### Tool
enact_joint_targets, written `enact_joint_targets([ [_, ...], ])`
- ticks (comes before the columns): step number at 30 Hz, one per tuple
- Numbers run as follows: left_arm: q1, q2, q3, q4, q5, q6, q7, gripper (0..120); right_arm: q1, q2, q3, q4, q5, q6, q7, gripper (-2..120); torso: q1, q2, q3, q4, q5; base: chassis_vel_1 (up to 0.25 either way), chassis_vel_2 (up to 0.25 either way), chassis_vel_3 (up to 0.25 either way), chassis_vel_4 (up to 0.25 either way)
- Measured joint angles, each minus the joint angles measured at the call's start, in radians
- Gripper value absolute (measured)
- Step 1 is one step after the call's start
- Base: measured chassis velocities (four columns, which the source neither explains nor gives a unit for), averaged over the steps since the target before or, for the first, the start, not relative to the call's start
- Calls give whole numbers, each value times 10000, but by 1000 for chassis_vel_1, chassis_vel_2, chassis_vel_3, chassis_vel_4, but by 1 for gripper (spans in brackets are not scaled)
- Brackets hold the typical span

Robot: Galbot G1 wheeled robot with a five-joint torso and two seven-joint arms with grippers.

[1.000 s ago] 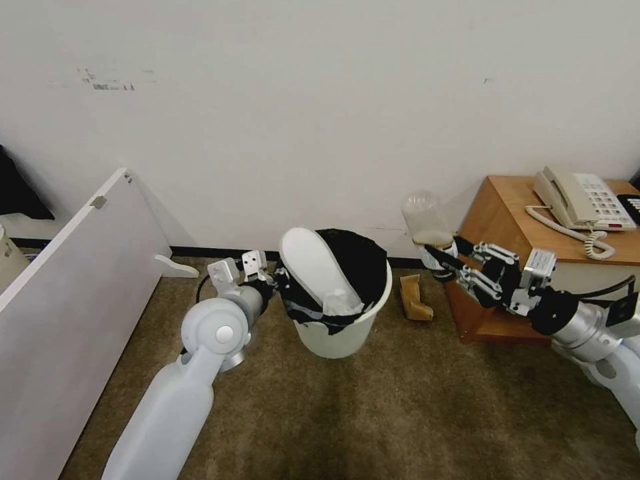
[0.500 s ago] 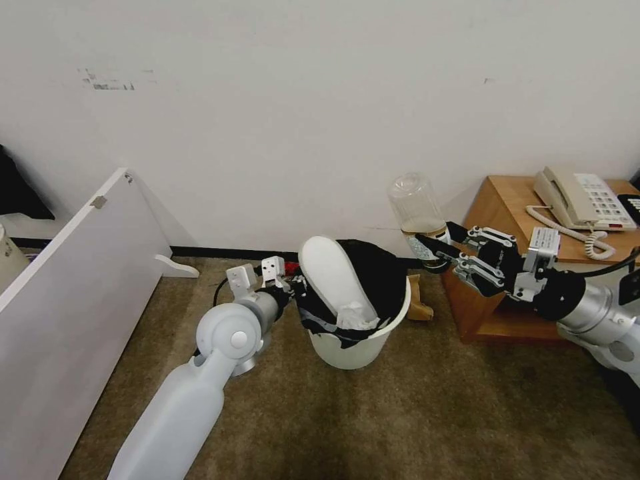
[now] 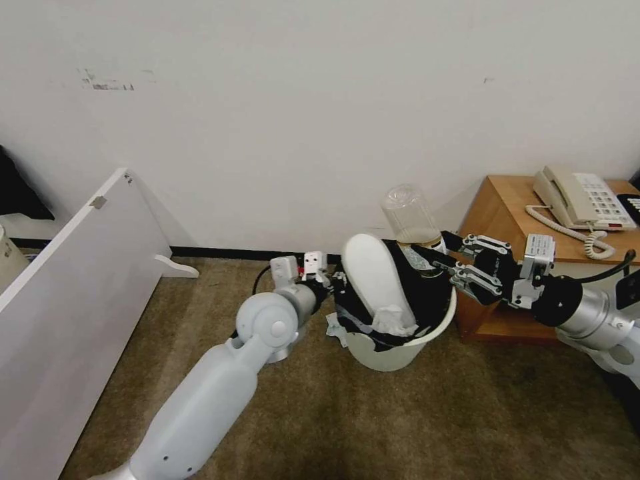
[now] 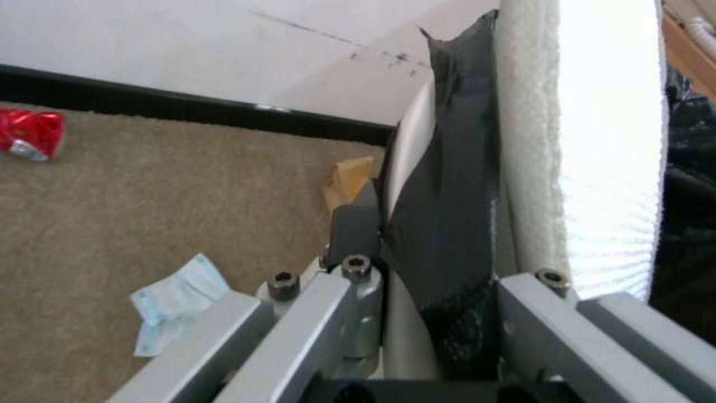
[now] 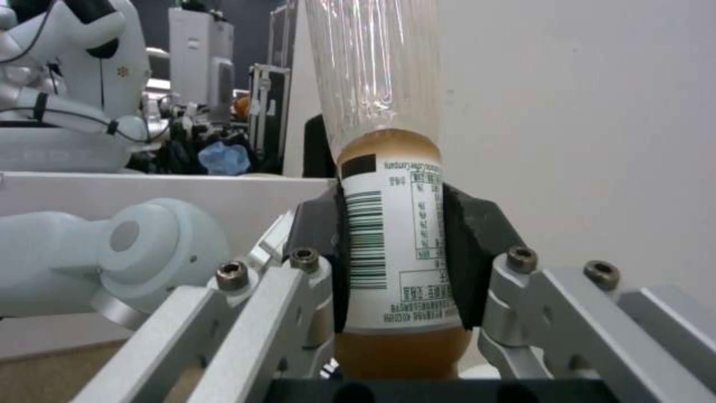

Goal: Pick up the trash bin and place the garbage on the floor into it.

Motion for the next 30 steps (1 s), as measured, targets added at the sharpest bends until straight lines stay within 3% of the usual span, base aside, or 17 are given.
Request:
enact_joint_targets([
  [13,-21,-182,136,-102,26,-2,-37,4,-33,82,5,-59,-192,3,145,25,1,0,0,2,-1,0,0,0,0],
  [19,48,-82,98,-228,25,-2,-37,4,-59,227,-63,-369,-1371,-174,869,25,1,0,0,2,-1,0,0,0,0],
  [24,51,-62,71,-246,24,-3,-34,4,-65,267,-144,-523,-1627,-279,1182,25,1,0,0,1,-2,0,0,0,0],
  [28,51,-2,33,-262,20,-2,-25,4,-48,293,-165,-577,-1665,-341,1241,32,1,0,0,1,-2,0,0,0,0],
  [30,51,21,-6,-271,11,-3,-16,4,-23,289,-168,-603,-1667,-373,1260,45,1,0,0,2,-2,0,0,0,0],
])
